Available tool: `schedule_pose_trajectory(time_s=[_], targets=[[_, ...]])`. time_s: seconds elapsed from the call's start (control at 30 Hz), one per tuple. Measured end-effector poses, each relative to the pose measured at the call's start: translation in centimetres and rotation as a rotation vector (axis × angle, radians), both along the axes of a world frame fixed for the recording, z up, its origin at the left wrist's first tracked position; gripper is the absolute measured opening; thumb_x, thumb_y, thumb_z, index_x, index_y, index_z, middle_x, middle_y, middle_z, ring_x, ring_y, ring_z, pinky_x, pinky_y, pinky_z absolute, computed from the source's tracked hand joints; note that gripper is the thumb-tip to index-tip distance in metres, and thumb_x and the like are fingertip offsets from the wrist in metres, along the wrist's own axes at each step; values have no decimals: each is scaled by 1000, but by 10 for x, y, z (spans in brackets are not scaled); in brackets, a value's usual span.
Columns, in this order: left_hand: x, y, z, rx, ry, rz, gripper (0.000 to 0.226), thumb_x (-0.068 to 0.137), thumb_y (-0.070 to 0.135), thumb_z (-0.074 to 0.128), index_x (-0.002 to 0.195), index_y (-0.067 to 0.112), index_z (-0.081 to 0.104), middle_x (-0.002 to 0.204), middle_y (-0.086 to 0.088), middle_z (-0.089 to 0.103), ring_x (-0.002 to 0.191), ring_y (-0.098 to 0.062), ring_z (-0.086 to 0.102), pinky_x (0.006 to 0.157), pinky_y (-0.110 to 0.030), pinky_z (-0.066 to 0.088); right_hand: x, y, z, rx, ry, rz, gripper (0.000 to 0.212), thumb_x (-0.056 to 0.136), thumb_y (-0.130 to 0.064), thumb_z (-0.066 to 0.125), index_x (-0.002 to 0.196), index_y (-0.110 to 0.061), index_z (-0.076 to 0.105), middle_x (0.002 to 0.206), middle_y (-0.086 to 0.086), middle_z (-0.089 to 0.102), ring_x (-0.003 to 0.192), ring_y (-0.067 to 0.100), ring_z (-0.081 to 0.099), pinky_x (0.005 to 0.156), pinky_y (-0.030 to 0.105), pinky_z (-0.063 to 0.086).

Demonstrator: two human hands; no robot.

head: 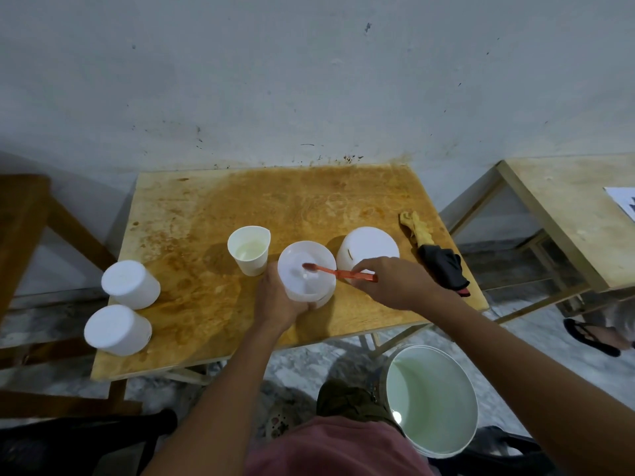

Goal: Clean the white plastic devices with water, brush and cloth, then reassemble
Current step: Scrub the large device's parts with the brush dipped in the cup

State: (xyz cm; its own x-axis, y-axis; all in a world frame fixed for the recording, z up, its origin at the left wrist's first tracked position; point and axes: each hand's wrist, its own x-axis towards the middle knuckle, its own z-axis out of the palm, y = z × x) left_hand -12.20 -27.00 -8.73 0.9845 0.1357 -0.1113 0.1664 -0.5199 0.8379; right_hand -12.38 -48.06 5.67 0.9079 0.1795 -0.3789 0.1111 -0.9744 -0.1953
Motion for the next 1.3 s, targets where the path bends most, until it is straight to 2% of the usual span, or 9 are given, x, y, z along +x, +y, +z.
schedule_pose_trajectory(time_s=[0.07,0.2,0.5,0.77,0.9,1.0,1.07,1.2,1.3], targets=[[-1,0,1,-13,-11,-7,110,42,40,98,132,20,37,129,-1,54,116,-18,53,91,-32,49,-8,-7,-14,8,31,-31,37,96,-58,43,124,-39,58,95,-8,66,97,18,64,72,31,50],[-3,0,1,-14,-11,-12,114,40,44,97,133,21,34,129,0,52,117,-17,51,91,-32,48,-22,-16,-35,58,3,-84,41,99,-57,35,126,-35,56,113,-2,68,100,19,63,72,31,46],[-2,0,0,-19,6,-14,115,42,44,97,135,23,33,130,1,51,118,-16,50,91,-28,44,-28,-15,-45,79,-59,-105,41,100,-56,33,126,-34,56,108,0,70,95,20,64,67,32,45],[0,-1,3,17,37,8,109,46,37,96,134,23,35,130,0,56,118,-21,56,91,-32,52,-10,6,-30,310,-89,-169,40,96,-60,40,111,-34,66,100,-8,70,94,11,64,69,29,47],[-1,-1,4,-5,69,11,116,43,39,97,138,22,33,134,1,52,121,-19,52,97,-39,51,19,34,-20,387,-105,-119,43,92,-60,40,102,-30,71,97,-9,72,89,13,66,73,33,51],[-2,1,3,-46,109,3,121,41,34,98,141,25,30,136,-2,49,123,-25,51,96,-46,52,43,59,-4,298,-126,-42,38,93,-56,43,100,-29,68,90,-6,70,82,16,64,69,33,51],[-3,2,4,-21,108,-13,123,43,34,98,144,20,28,141,-6,46,127,-28,48,101,-47,47,59,77,7,158,-176,59,34,93,-53,46,103,-29,68,93,-7,68,84,17,62,67,31,47],[-3,1,12,48,52,-50,115,49,43,95,142,19,31,141,-3,44,127,-22,45,105,-46,43,86,110,19,-66,-277,258,33,87,-53,52,95,-27,71,90,-6,69,82,19,64,64,28,45],[-4,3,15,28,7,-69,112,48,41,94,140,21,34,137,-1,46,123,-20,48,102,-47,45,101,129,18,-185,-288,376,33,86,-52,57,99,-24,69,93,-4,69,85,21,65,68,30,48]])
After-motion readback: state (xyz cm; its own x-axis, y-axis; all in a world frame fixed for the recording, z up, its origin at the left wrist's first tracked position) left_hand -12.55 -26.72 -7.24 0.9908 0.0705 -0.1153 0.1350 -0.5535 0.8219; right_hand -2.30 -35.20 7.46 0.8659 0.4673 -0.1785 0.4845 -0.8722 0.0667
